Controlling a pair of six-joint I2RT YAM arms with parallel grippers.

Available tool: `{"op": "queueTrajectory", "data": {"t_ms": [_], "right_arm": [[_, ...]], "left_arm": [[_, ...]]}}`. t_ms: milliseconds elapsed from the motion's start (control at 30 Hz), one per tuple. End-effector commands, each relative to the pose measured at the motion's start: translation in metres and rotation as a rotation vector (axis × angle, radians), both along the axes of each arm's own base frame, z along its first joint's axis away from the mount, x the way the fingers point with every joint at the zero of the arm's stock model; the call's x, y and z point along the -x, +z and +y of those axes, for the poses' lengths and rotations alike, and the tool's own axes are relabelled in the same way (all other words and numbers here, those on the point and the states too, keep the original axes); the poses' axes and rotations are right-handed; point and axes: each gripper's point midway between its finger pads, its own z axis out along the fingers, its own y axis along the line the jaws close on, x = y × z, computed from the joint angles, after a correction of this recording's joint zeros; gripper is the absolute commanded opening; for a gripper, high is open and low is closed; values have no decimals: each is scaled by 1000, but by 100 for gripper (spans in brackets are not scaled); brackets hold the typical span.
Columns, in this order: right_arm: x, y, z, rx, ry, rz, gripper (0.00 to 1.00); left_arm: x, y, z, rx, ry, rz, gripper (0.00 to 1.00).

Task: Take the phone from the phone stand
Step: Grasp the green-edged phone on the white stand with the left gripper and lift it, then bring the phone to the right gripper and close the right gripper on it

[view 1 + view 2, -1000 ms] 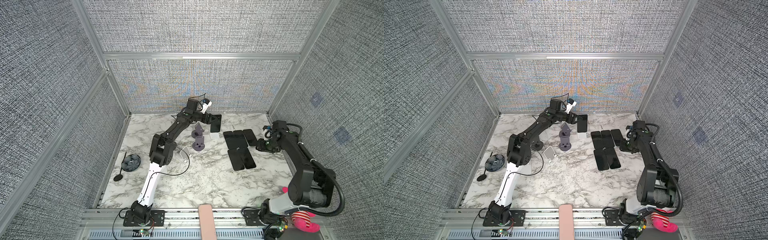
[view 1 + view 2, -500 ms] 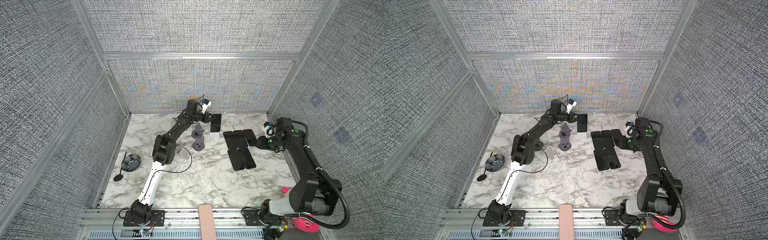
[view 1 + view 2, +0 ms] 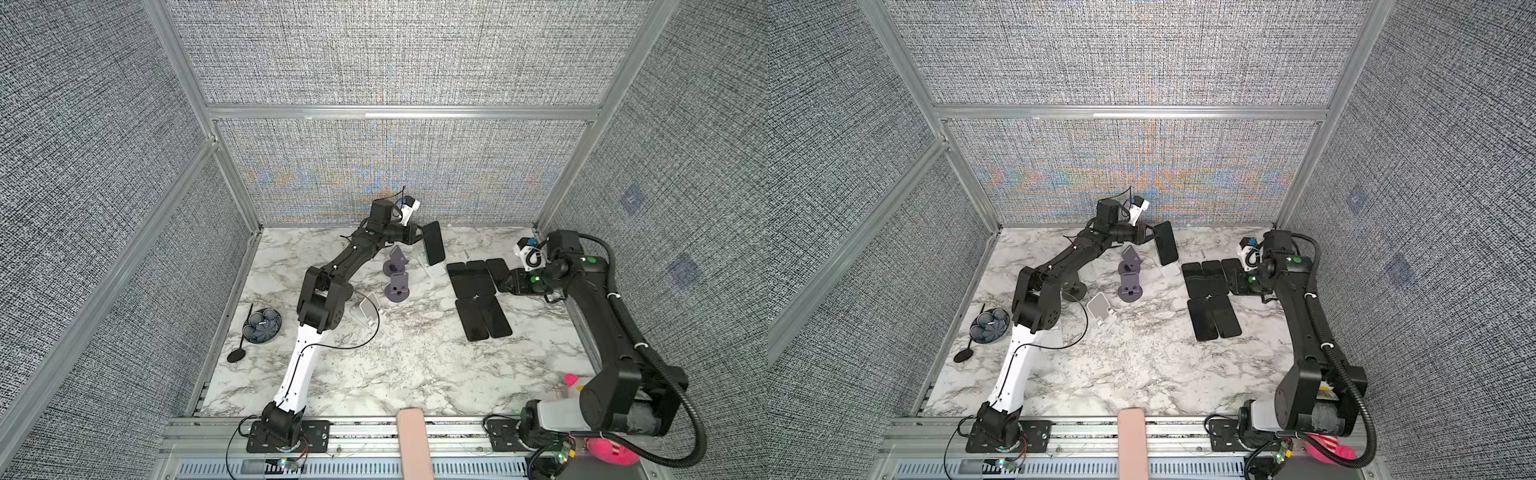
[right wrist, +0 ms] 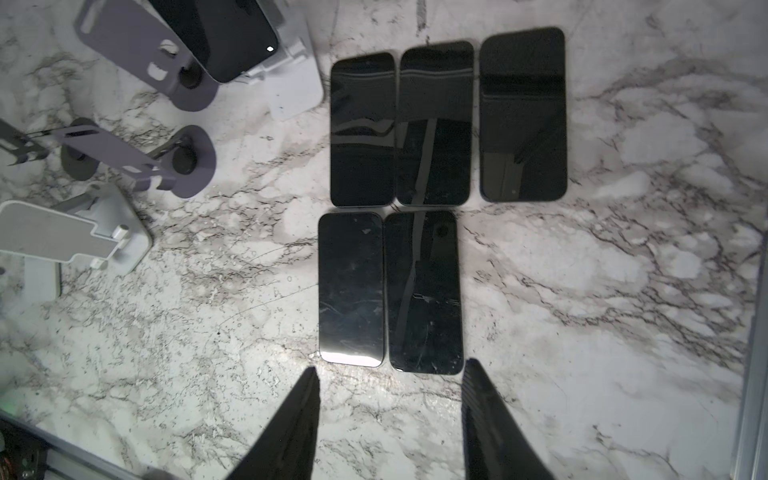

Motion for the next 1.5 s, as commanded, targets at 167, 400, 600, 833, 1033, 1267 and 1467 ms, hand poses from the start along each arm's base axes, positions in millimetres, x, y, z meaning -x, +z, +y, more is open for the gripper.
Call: {"op": "queueTrajectory", "data": {"t_ms": [167,400,600,833,1033,1267,1467], "right_arm": [[2,61,55,-5,190,-236,45],[9,79,99,-16,311,-201,63],[4,76,140,-52,359,-164,78],[-4,48,173,-1,389,-96,93],[-7,24,197,17,446,-63,94],[-20,6,199,49,431,-30,93],[-24,1,209,21,434,-45,86]], "left_arm": [[40,69,27,30,162,86,0],[99,73,45,7,141,276,0],[138,67,48,105,117,367,0],[161,49,51,125,119,426,0],[163,47,48,138,95,431,0],[164,47,47,137,81,436,0],[160,48,45,151,89,446,0]]}}
